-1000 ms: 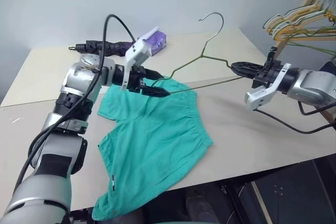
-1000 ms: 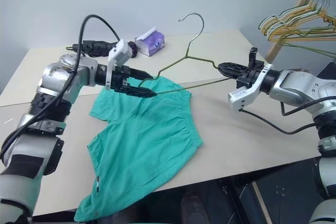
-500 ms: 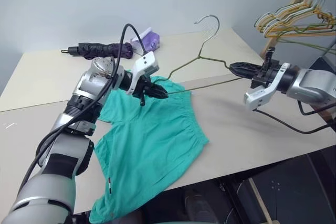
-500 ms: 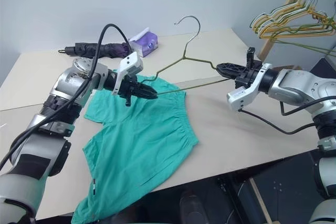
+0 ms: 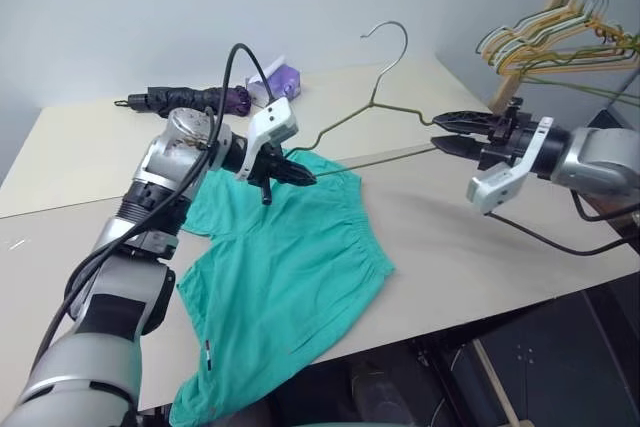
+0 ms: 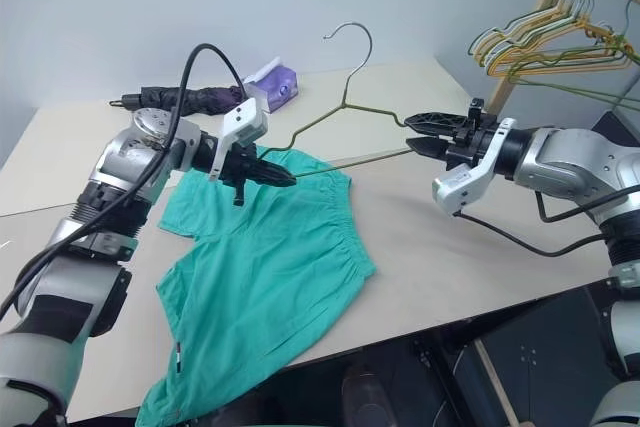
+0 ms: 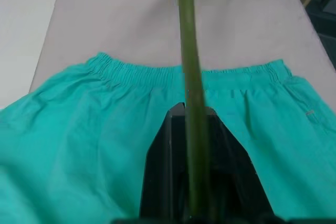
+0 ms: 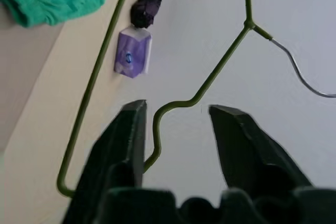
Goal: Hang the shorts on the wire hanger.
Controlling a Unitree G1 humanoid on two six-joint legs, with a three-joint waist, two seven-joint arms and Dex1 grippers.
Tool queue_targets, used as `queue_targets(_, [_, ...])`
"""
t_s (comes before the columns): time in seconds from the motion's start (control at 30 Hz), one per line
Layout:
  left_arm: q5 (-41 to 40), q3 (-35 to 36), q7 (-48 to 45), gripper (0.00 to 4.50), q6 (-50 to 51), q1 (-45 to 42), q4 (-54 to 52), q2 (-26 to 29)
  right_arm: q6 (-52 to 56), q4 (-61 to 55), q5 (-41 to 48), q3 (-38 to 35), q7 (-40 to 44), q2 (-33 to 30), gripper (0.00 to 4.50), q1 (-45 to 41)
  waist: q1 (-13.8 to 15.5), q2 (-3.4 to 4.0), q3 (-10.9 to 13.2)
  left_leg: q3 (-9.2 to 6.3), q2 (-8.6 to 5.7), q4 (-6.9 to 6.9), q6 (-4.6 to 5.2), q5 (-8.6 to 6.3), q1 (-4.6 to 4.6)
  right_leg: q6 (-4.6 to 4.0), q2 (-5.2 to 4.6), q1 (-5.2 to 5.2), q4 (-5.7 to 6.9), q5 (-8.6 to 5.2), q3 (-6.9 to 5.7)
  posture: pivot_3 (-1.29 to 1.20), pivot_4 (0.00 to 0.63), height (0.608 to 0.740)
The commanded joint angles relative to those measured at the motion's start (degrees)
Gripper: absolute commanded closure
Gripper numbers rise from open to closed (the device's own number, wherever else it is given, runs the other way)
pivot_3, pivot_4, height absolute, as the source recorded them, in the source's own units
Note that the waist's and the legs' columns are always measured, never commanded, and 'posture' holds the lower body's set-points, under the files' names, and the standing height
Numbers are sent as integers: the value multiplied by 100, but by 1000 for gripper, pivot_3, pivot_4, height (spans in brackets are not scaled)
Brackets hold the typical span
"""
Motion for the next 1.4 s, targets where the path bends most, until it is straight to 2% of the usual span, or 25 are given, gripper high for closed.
queue_targets(0.03, [398, 72, 240, 4500, -789, 219, -253, 275, 314, -499, 1952, -2, 1253, -237, 1080, 322, 0, -2, -11, 0, 0, 0, 3, -2, 7, 0, 0, 9, -1, 0, 0, -114, 2, 740])
queue_targets(0.1, [594, 65, 291, 4500, -1464, 484, -352, 453, 1307, -1086, 3348, -7, 2376, -394, 466, 726, 0, -1, -32, -1, 1, 0, 3, -2, 10, 0, 0, 13, -1, 0, 0, -105, 4, 740])
queue_targets(0.13, [589, 108, 233, 4500, -1620, 605, -455, 531, 2270, -1562, 4273, -80, 3064, -492, 125, 937, 2, -2, -39, -2, 2, 1, 3, -2, 10, 0, 0, 18, -1, 0, 0, -100, 5, 740])
queue_targets(0.17, [567, 150, 174, 4500, -1729, 693, -550, 586, 3368, -2044, 5065, -164, 3644, -623, 28, 1080, 14, 0, -41, -3, 2, 4, 3, -2, 11, 0, 0, 19, 2, 0, 0, -96, 7, 740])
queue_targets(0.23, [537, 199, 79, 4500, -1946, 806, -681, 653, 4663, -2587, 5860, -347, 4314, -733, 28, 1173, 48, 1, -45, -5, 2, 10, 3, -2, 9, 3, -1, 19, 8, 3, -1, -89, 9, 740])
queue_targets(0.3, [528, 213, -23, 4500, -2123, 883, -799, 713, 5716, -2810, 5985, -389, 4618, -696, 28, 979, 92, 1, -54, -8, 2, 15, 5, -3, 6, 5, -1, 19, 9, 5, -5, -87, 9, 740])
queue_targets(0.4, [375, 289, -118, 4500, -2016, 912, -1004, 674, 6738, -2787, 5711, -106, 5297, -482, 28, 628, 182, 12, -82, -3, 4, 17, 17, -10, 6, 5, 0, 17, 6, 7, -4, -79, 12, 740])
queue_targets(0.57, [310, 321, -128, 4500, -1900, 949, -1185, 616, 7677, -2519, 4691, 409, 5476, 140, 28, 155, 306, 17, -93, 1, 4, 21, 24, -15, -4, 6, 2, 7, 1, 6, -4, -76, 14, 740])
queue_targets(0.73, [303, 327, -158, 4500, -1853, 993, -1282, 587, 8260, -2357, 4240, 423, 5572, 695, 28, -48, 402, 19, -94, 0, 2, 33, 25, -15, -28, 8, 1, -14, 5, 5, -4, -77, 19, 740])
queue_targets(0.9, [331, 309, -209, 4500, -1872, 1014, -1288, 595, 8555, -2464, 4164, 225, 5697, 931, 1655, -75, 502, 19, -94, -1, 1, 38, 28, -17, -31, 9, 1, -14, 3, 4, -5, -82, 25, 740])
queue_targets(1.17, [346, 302, -178, 4500, -1927, 1019, -1254, 497, 8616, -2562, 4028, 66, 5933, 1041, 4436, -37, 508, 20, -94, -1, 1, 40, 28, -17, -31, 10, 2, -12, 4, 4, -5, -86, 26, 740])
queue_targets(1.33, [107, 584, -133, 4500, -2453, 1139, -1105, 345, 8519, -2506, 4009, -61, 6075, 1036, 4477, 18, 497, 20, -94, -1, 2, 40, 28, -18, -29, 10, 2, -13, 5, 4, -5, -83, 29, 740])
queue_targets(1.4, [43, 675, -273, 3967, -2666, 1152, -974, 345, 8510, -2520, 4030, -137, 6129, 1015, 4500, 57, 500, 20, -94, -1, 2, 40, 28, -18, -29, 9, 2, -12, 5, 4, -5, -82, 31, 740])
